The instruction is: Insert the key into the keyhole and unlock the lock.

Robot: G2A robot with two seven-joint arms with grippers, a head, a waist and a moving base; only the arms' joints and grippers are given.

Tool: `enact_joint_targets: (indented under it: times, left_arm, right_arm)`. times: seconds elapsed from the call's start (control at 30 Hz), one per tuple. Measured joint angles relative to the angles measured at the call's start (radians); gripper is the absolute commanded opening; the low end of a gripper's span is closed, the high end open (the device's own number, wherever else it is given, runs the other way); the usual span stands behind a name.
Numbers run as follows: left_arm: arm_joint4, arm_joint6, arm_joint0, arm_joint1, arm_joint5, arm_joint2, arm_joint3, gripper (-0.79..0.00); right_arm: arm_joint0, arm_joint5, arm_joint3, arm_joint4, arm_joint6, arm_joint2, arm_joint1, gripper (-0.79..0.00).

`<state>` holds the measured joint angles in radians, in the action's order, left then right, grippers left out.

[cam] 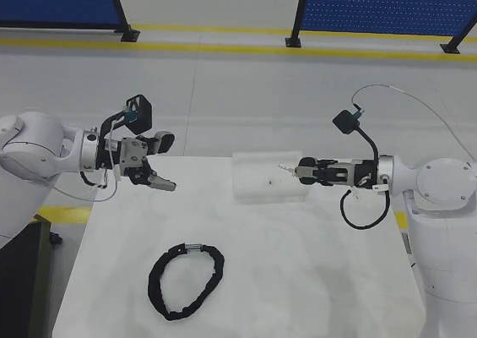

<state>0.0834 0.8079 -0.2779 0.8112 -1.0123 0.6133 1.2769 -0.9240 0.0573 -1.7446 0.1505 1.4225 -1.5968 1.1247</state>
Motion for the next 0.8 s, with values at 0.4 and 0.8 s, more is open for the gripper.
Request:
enact_joint_targets:
  times: [0.4,0.8]
  left_arm:
    - [0.094,-0.027,-0.205,-0.109,0.000,0.046,0.170,0.000]
    - [0.518,-0.311,-0.288,-0.117,0.000,0.066,0.186,0.000]
  right_arm:
    - [0.000,0.000,0.000,0.000,0.000,0.000,0.000,-0.785]
    - [0.000,0.000,0.000,0.000,0.000,0.000,0.000,-0.785]
